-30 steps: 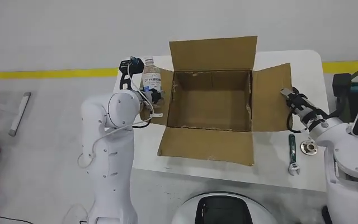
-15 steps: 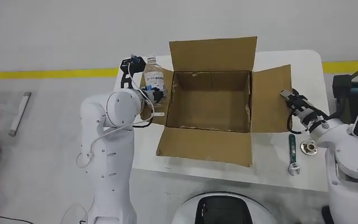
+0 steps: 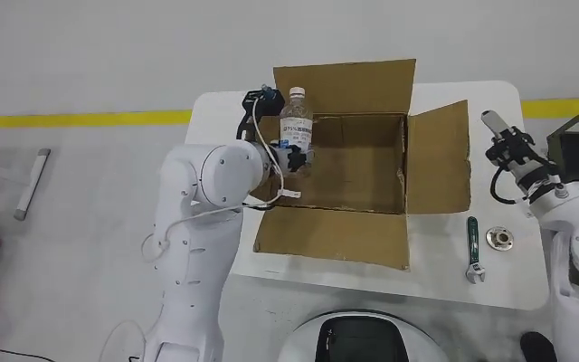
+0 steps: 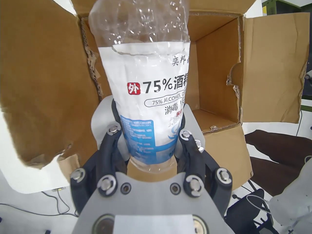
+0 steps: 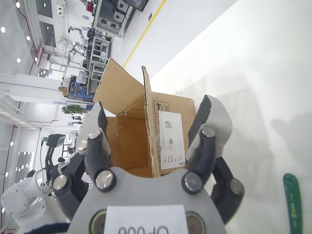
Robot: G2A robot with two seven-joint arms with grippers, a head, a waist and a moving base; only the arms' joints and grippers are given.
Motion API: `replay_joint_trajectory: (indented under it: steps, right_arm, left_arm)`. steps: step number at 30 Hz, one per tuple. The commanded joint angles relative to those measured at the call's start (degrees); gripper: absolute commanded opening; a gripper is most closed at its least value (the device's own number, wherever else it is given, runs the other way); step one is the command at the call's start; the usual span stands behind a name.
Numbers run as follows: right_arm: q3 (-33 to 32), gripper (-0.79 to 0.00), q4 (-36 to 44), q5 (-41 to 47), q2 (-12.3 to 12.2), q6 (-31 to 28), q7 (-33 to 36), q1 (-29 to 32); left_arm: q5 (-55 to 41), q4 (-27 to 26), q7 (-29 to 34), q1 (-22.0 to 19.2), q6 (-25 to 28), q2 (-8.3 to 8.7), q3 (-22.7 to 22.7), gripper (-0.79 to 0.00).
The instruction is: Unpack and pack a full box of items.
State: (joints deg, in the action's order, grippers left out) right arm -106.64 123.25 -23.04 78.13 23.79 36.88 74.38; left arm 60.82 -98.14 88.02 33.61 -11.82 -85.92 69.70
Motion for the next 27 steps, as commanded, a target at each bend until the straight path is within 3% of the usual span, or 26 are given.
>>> replay_joint_trajectory:
  steps: [1,14,27]
  right_arm:
    - [-0.4,0.0,0.2,-0.5,-0.2,-0.5,-0.1,-0.5]
    - [-2.9,0.0,0.1,-3.7,-1.9,-3.6,1.2,-1.8]
    - [-3.4,0.0,-0.5,-3.8,-3.0,-3.1,0.3,-2.3]
  left_arm:
    - [-0.2,1.1,0.0,0.1,0.0,0.01,-1.3,-0.785]
    - [0.5,9.5,0.0,0.2,1.4,-0.02,-7.6,-0.785]
    - [2.3,18.6,-2.2,-3.8,1.6,-0.79,-12.2,-0.785]
